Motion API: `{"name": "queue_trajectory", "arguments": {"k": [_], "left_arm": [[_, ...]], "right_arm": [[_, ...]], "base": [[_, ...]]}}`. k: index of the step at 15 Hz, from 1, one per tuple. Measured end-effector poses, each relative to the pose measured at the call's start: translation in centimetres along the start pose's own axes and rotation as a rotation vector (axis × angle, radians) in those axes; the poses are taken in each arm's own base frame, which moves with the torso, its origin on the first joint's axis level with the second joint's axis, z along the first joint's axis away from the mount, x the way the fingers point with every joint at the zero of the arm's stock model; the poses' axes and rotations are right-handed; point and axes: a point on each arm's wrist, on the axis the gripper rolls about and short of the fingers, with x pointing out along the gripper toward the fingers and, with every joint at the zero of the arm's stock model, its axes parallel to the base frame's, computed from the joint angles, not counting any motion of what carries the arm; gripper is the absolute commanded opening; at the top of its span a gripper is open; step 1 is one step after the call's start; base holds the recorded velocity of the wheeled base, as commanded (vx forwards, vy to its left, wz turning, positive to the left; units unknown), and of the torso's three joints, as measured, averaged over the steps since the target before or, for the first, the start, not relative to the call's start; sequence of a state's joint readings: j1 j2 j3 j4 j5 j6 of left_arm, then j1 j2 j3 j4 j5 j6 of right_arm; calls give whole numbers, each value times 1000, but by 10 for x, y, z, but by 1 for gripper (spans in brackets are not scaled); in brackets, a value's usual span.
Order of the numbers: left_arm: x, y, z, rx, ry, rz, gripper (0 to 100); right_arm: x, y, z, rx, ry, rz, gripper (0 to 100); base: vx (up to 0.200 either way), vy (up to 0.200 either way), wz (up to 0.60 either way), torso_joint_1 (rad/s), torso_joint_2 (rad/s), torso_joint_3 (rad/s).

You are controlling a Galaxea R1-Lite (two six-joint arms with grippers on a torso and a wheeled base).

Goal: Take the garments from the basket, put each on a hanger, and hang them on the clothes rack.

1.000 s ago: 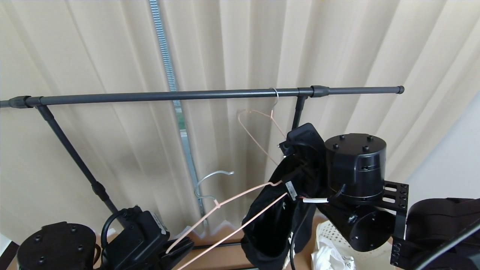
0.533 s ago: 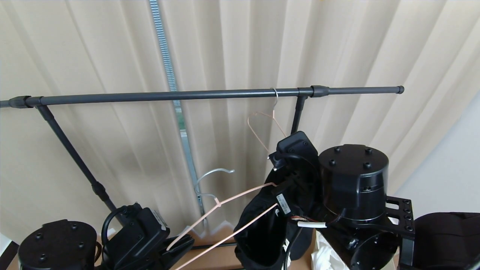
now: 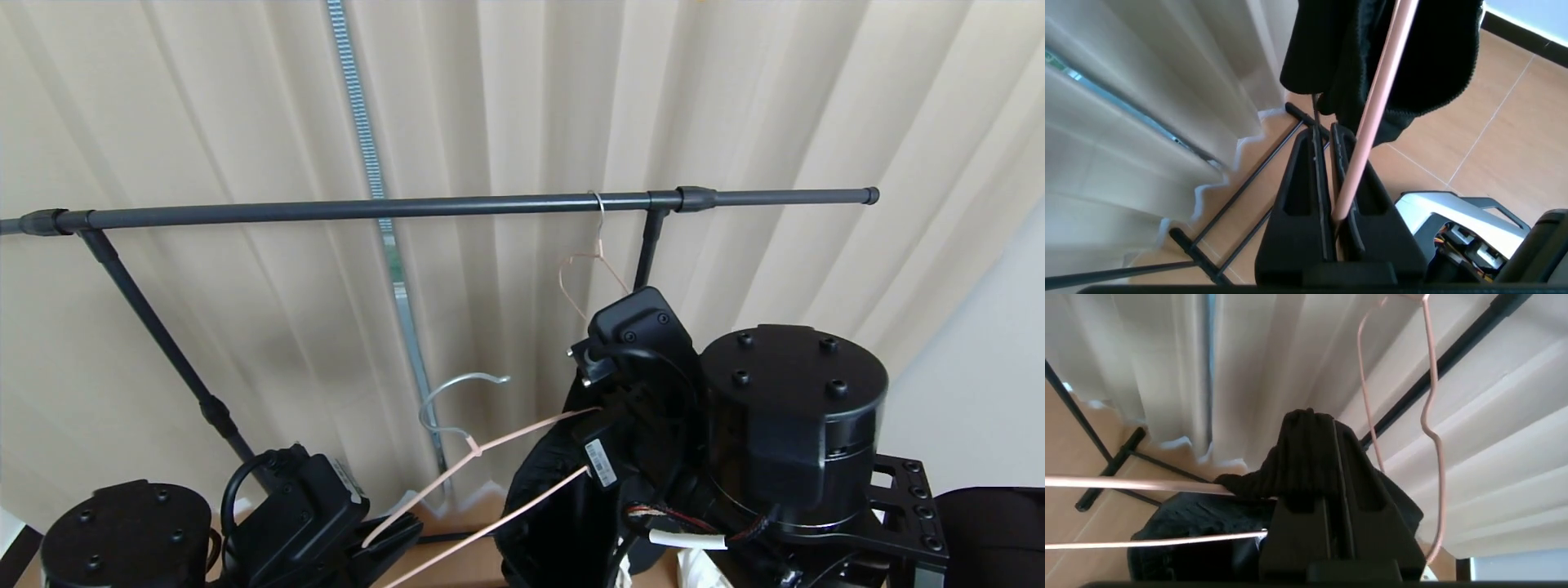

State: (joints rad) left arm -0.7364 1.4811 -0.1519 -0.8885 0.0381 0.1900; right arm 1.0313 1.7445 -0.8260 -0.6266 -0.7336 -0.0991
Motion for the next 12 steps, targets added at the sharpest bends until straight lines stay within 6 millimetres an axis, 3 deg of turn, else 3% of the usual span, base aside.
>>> {"name": "queue_trajectory", "arguments": {"k": [6,12], "left_arm": [[2,2,-2,-5,-6,11,0],[-5,6,-9,-18,7,38,0]], "right_arm": [[-4,4,17,115,-48,17,0],[4,8,22,174,-55,14,0]], "base": [[0,0,0,0,0,0],[0,0,0,0,0,0]]}}
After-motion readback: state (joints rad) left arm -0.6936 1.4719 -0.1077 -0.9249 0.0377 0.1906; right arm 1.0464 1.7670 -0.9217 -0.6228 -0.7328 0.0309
